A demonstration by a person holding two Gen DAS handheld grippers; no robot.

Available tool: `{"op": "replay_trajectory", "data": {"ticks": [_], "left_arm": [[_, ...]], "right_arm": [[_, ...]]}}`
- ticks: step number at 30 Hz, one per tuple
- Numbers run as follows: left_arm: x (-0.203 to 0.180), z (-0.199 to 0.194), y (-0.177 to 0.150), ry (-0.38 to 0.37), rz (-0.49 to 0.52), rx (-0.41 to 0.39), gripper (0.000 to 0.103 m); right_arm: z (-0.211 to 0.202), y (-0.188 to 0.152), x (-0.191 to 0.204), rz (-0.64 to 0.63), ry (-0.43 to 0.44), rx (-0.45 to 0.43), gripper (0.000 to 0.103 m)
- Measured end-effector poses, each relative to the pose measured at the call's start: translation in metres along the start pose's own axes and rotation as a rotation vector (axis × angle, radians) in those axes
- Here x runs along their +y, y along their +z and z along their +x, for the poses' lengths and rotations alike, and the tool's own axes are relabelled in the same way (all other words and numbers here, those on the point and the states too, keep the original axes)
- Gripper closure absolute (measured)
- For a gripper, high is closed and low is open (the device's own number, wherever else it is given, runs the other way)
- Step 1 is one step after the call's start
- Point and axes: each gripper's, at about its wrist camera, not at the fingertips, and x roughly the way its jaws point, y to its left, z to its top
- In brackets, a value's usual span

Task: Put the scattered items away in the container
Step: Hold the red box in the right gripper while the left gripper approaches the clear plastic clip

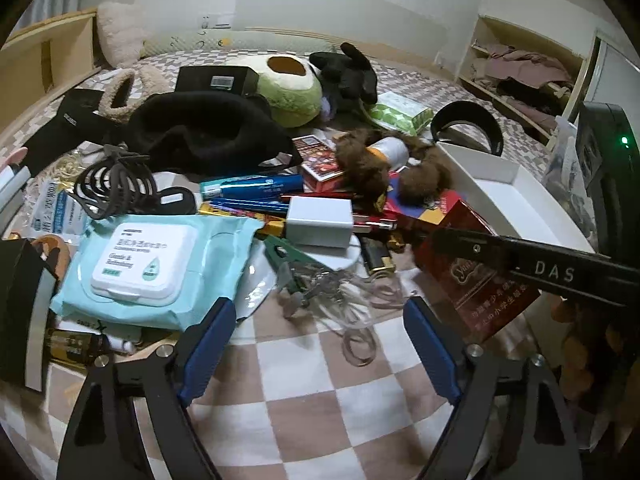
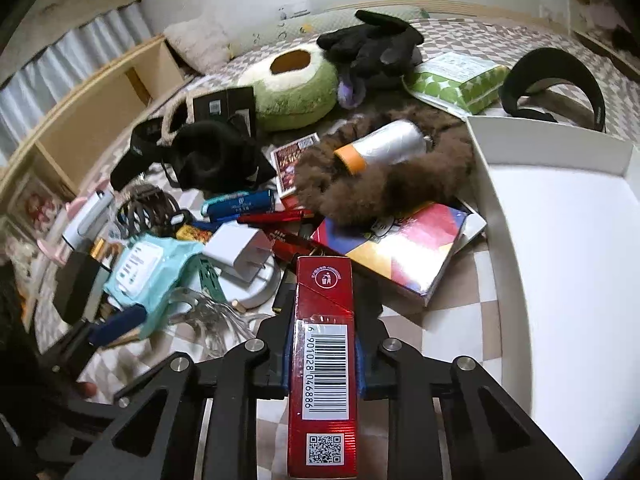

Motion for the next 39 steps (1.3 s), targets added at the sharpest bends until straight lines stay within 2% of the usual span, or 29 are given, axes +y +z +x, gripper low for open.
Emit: {"op": "replay_trajectory", "data": {"ticks": [1,5,7,11,18,20,21,28,30,31,32,39], "left_arm": [[0.0,0.002,0.0,-0.009,-0.006,0.007,0.026],[0.0,0.013,-0.001,-0.032,-0.033,0.045,0.032],[0.002,0.018,-0.001,-0.049,-0.053,0.061,0.04],[0.005,0.027,-0.003,-0.06,-0.086,0.091,0.044],[0.001,0.03,-0.004,-0.06,-0.091,0.093,0.051],[0.0,0.031,-0.004,-0.076,-0.099,0.093,0.071],[0.001,0.031,-0.004,-0.075,-0.103,0.096,0.076],[-0.004,0.034,-0.006,-0.022,-0.059,0.085,0.076],[-0.004,0.034,-0.005,-0.02,-0.057,0.083,0.078],[-0.003,0.033,-0.005,-0.021,-0.062,0.081,0.085],[-0.002,0.032,-0.005,-0.023,-0.068,0.079,0.086],[0.003,0.02,-0.002,-0.045,-0.097,0.045,0.088]], "right_arm": [[-0.002,0.0,-0.001,0.009,0.011,-0.005,0.08],[-0.006,-0.001,-0.003,0.027,0.054,-0.01,0.08],[-0.006,-0.001,-0.001,0.021,0.062,-0.012,0.08],[-0.007,-0.002,-0.001,0.023,0.076,-0.013,0.08],[-0.008,-0.002,-0.004,0.042,0.096,-0.019,0.08],[-0.009,-0.002,-0.004,0.045,0.099,-0.019,0.08],[-0.009,-0.002,-0.004,0.047,0.101,-0.019,0.08],[-0.009,-0.003,-0.007,0.066,0.102,-0.017,0.08],[-0.008,-0.003,-0.008,0.071,0.101,-0.015,0.08],[-0.008,-0.003,-0.008,0.072,0.101,-0.014,0.08],[-0.009,-0.003,-0.008,0.072,0.1,-0.016,0.08],[-0.013,-0.003,-0.008,0.07,0.109,-0.033,0.08]]}}
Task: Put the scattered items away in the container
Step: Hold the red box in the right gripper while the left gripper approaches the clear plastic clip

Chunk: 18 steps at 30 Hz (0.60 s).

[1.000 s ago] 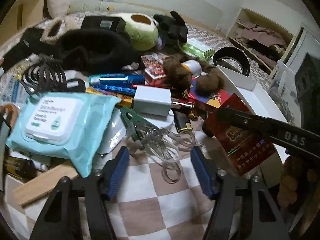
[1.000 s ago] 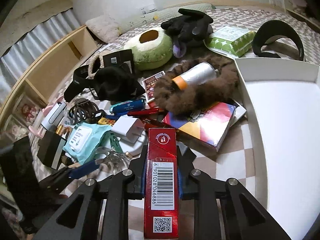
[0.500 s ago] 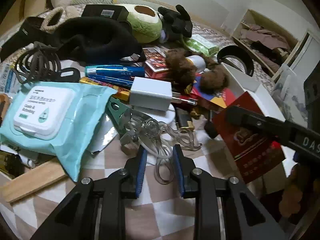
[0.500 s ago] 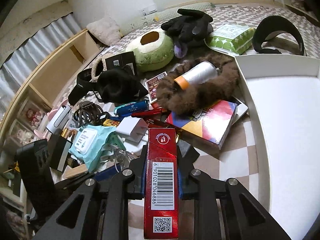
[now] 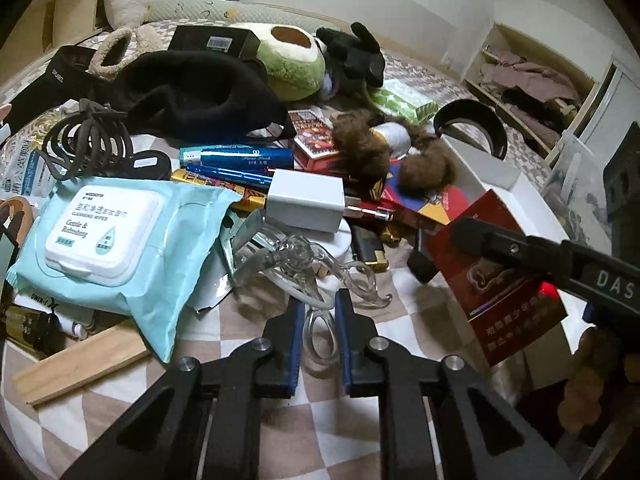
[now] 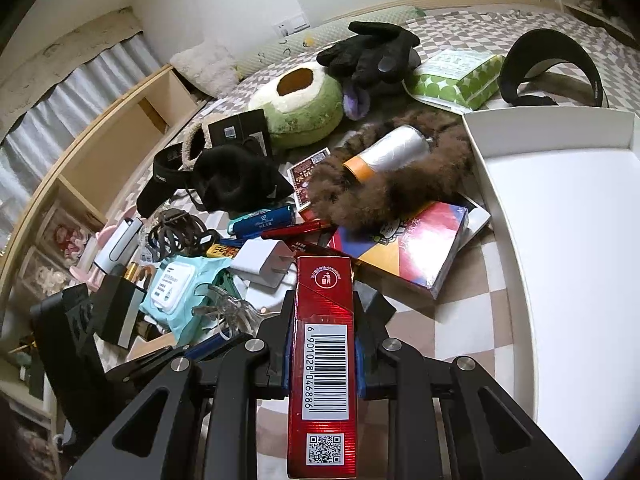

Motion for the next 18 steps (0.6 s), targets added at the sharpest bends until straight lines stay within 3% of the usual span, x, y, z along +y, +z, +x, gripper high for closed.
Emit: {"op": "replay_trajectory", "data": {"ticks": [9,14,18], "left_arm": [[0.001,-0.03,0.0,-0.048,-0.016,-0.086,0.088],[-0.006,-0.054,-0.001,-0.094,0.024,-0.166,0.088],[-0.008,-0.047,-0.003,-0.093,0.039,-0.125,0.088]], "right_arm": [[-0.01,-0.004,0.004,-0.001,0.035,-0.022,0.08],[-0.012,-0.004,0.002,0.015,0.049,-0.028,0.08],[-0.01,-0.004,0.001,0.021,0.05,-0.02,0.08]]}}
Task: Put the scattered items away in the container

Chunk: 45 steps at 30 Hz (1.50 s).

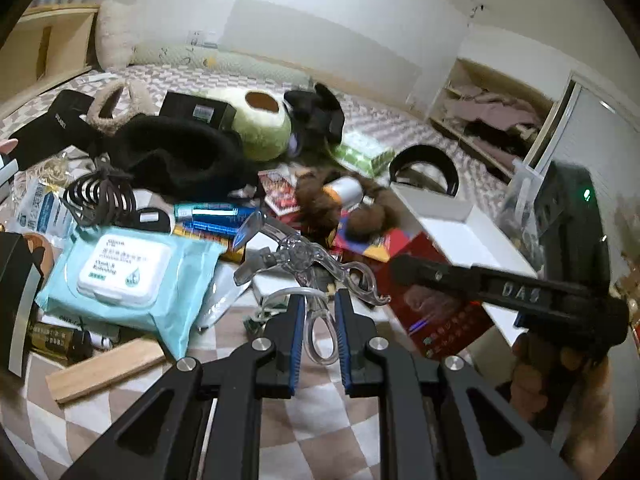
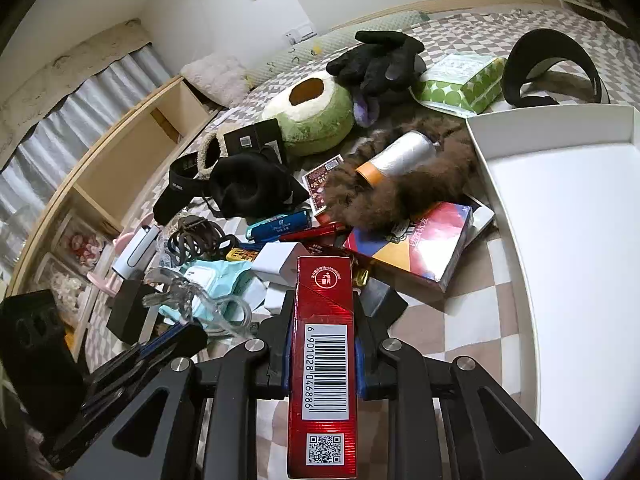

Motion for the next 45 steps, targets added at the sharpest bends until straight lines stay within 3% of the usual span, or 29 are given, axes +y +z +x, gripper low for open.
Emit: {"op": "replay_trajectory", "data": {"ticks": [2,4,5,13,21,26,29,31,33,38,45], "left_arm": [[0.003,0.011,-0.005,0.035,-0.006,0.062,0.083],[0.007,0.02,-0.01,0.075,-0.011,0.12,0.053],[0.009,0.022,-0.013,0.09,-0.015,0.138,0.05],[0.013,0.008,-0.008,0.121,-0.01,0.076,0.049],[0.015,0.019,0.004,0.14,-0.026,0.048,0.048],[0.013,0.01,0.016,0.12,-0.034,-0.032,0.048],[0.007,0.012,0.034,0.148,0.003,-0.06,0.046],[0.007,0.019,0.044,0.189,0.018,-0.048,0.042],[0.008,0.032,0.048,0.238,0.034,0.021,0.042],[0.006,0.039,0.013,0.315,0.122,0.166,0.041],[0.019,0.013,-0.022,0.393,0.093,0.193,0.039]], "right_arm": [[0.001,0.0,0.0,-0.001,-0.001,0.005,0.08],[0.003,0.0,-0.001,0.002,-0.002,0.011,0.08],[0.003,0.0,-0.001,0.003,-0.002,0.013,0.08],[0.004,-0.001,-0.002,0.011,0.008,0.02,0.08],[0.002,-0.001,-0.005,0.026,0.023,0.014,0.08],[0.002,0.0,-0.007,0.036,0.021,0.014,0.08],[0.003,0.001,-0.006,0.033,0.022,0.016,0.08],[0.004,0.001,-0.006,0.03,0.021,0.017,0.08],[0.004,0.001,-0.007,0.03,0.019,0.017,0.08],[0.006,0.001,-0.011,0.048,0.022,0.023,0.08],[0.004,0.0,-0.01,0.041,0.027,0.024,0.08]]}}
